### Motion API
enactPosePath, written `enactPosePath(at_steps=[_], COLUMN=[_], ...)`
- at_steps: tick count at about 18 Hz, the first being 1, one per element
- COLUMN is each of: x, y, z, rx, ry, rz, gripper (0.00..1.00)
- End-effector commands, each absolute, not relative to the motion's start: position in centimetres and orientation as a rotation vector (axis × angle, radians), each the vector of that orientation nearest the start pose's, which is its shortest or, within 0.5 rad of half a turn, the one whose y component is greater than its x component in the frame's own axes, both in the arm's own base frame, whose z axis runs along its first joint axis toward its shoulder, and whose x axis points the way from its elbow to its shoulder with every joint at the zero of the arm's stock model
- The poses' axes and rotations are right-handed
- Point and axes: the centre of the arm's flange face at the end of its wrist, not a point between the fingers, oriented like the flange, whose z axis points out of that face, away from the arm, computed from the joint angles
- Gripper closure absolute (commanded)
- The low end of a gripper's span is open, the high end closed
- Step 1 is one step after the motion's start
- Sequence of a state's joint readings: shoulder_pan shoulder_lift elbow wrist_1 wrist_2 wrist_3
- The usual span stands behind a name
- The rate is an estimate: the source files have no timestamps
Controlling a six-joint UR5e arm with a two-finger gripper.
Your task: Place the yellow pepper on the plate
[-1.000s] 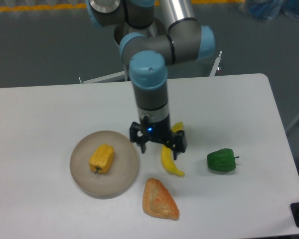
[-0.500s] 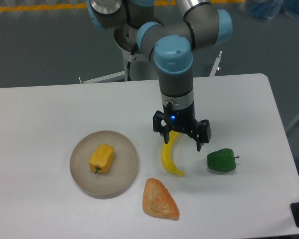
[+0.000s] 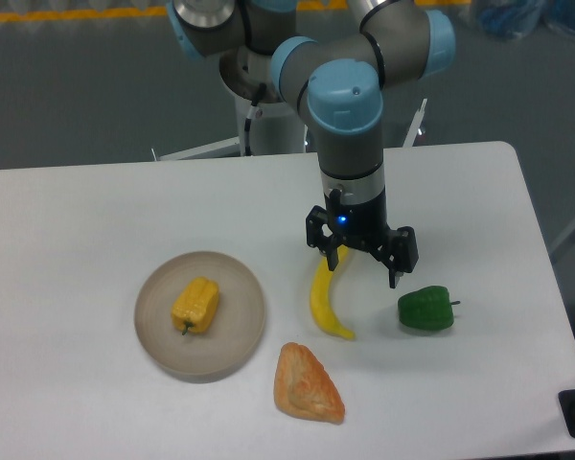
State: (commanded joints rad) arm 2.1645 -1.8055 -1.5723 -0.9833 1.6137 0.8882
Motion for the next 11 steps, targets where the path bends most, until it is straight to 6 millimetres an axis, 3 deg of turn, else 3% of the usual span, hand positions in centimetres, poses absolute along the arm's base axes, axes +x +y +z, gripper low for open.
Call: enactPosePath(at_steps=[11], x=[-23.43], y=[57.48], z=[41.77], rx=[-2.895], ry=[0.416], rz=[0.442], gripper=[0.00])
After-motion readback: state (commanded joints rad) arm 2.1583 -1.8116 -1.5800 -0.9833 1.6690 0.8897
